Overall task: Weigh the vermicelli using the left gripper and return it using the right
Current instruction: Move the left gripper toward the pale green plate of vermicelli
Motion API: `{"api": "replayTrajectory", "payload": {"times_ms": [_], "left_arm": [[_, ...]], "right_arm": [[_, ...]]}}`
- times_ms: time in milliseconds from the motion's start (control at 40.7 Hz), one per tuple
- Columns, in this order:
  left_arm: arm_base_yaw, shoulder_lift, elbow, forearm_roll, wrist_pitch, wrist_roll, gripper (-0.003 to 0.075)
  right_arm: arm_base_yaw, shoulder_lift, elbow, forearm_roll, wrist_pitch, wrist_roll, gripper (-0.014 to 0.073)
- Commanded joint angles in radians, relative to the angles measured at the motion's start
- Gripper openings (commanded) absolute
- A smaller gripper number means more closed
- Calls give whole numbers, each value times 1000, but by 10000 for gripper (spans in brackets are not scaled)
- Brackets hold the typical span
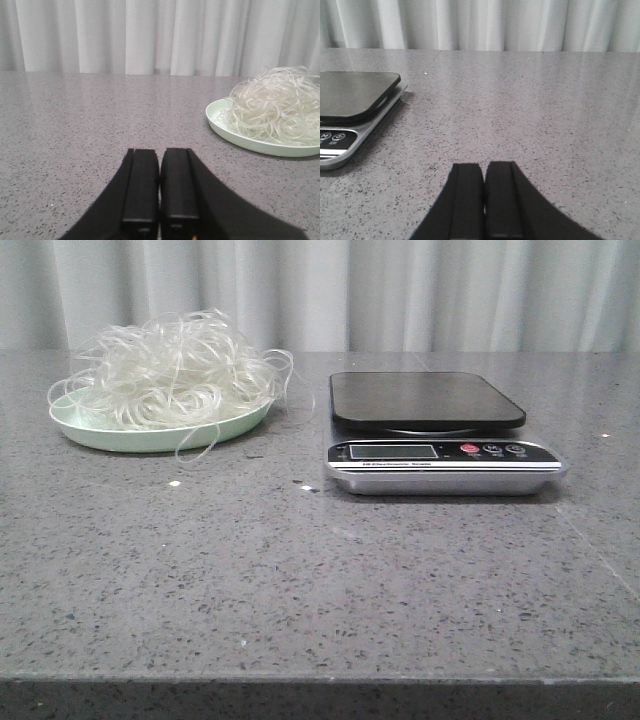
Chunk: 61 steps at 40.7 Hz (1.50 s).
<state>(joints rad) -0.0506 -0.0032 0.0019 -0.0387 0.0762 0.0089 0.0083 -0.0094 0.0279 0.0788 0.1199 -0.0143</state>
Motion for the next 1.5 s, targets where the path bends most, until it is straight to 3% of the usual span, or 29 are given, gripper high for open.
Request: {"api": "replayTrajectory", "payload": {"times_ms": [0, 1033, 1255, 1402, 1476], "left_arm": [[-1, -21, 8, -4, -76, -9, 137], [-1, -21, 8, -4, -86, -9, 137], [-1, -21, 8, -4, -190, -9, 137], [-1, -21, -2, -6, -354, -9, 137], [-1, -17, -42, -6, -356, -9, 137]], "right_arm": [[-5, -17, -8, -13, -85, -2, 151], [-5, -17, -8, -13, -85, -2, 151], [-5, -17, -8, -13, -85, -2, 151], [-5, -17, -8, -13, -85, -2, 151], [-5, -17, -8, -13, -85, -2, 151]]}}
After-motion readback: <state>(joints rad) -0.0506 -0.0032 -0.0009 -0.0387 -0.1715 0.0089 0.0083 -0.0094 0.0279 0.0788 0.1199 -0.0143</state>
